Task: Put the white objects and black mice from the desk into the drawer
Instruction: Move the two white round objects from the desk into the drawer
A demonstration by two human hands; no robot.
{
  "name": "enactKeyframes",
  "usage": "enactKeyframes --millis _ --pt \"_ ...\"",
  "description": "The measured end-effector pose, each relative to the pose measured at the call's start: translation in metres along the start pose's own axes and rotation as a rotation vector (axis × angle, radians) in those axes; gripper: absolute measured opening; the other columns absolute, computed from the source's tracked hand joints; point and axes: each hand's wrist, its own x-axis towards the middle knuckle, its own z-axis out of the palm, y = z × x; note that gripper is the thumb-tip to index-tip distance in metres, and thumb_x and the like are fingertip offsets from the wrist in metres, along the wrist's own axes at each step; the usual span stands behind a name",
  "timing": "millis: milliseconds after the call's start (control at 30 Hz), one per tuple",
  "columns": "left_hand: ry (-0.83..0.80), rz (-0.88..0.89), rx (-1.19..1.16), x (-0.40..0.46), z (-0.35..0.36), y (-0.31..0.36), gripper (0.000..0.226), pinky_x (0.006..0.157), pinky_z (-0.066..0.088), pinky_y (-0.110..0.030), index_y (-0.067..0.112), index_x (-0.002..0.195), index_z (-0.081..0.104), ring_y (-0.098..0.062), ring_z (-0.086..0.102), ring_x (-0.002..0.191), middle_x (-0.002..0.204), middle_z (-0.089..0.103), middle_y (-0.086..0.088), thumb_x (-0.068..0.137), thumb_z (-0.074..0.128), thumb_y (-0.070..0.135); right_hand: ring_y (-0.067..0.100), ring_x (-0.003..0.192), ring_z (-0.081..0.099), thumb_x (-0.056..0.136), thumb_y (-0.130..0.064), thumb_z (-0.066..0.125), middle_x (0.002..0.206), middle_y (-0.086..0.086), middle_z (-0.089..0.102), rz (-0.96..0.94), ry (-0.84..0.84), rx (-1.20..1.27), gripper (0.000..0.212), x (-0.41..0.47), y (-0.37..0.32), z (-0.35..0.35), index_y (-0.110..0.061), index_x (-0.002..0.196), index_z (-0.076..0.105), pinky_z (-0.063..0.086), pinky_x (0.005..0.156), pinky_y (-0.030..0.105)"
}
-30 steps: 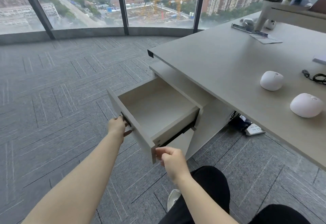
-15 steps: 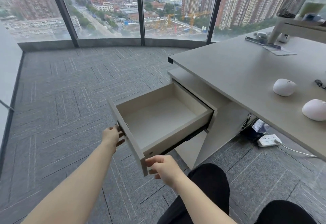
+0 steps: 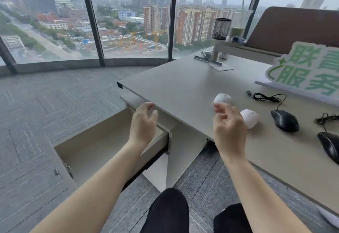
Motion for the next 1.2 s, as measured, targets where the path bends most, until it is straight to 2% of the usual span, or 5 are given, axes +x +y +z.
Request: enactKeyframes --millis 367,733,900,1033,1200 --pt "-0.547 0.150 0.341 0.045 0.210 0.091 0.060 0.115 0.026 -0.038 0.035 0.147 0.033 -0.032 0.024 0.145 0.162 0.018 -0.009 0.089 0.050 0.033 0.040 0.132 0.039 0.088 -0.055 0.050 0.158 0.012 0.027 0.207 -0.221 -0.708 0.059 0.084 0.103 -0.037 -0.032 0.142 0.046 0.031 0.112 0.046" --pt "-0.335 0.229 0.346 0.050 0.227 0.085 0.045 0.095 0.041 -0.039 0.028 0.129 0.050 -0.038 0.049 0.117 0.126 0.056 -0.015 0.084 0.054 0.027 0.042 0.098 0.055 0.076 -0.017 0.057 0.124 0.012 0.060 0.014 0.005 -0.595 0.036 0.081 0.119 -0.042 -0.015 0.112 0.061 0.043 0.087 0.044" --pt "-0.140 0.221 0.050 0.035 0.156 0.062 0.047 0.080 0.035 -0.028 0.023 0.127 0.051 -0.027 0.052 0.105 0.120 0.055 -0.010 0.081 0.060 0.015 0.013 0.101 0.041 0.075 -0.020 0.059 0.119 0.002 0.058 -0.047 0.076 -0.198 0.035 0.068 0.093 -0.061 -0.021 0.111 0.059 0.041 0.091 0.038" --pt "0.123 0.101 0.056 0.046 0.069 0.001 0.048 0.086 0.039 -0.033 0.022 0.125 0.047 -0.020 0.045 0.105 0.117 0.046 -0.001 0.080 0.062 0.016 0.012 0.108 0.046 0.081 -0.022 0.056 0.122 -0.008 0.056 -0.171 -0.155 -0.003 0.036 0.025 0.031 -0.018 -0.027 0.117 0.055 0.035 0.087 0.011" --pt "0.127 -0.375 0.277 0.050 -0.014 -0.109 0.044 0.084 0.043 -0.039 0.015 0.119 0.051 -0.035 0.051 0.104 0.122 0.052 -0.018 0.077 0.052 0.027 0.016 0.111 0.044 0.088 -0.019 0.055 0.127 -0.005 0.052 -0.185 -0.613 0.007 0.031 -0.027 -0.004 0.104 -0.026 0.118 0.053 0.043 0.097 0.033"
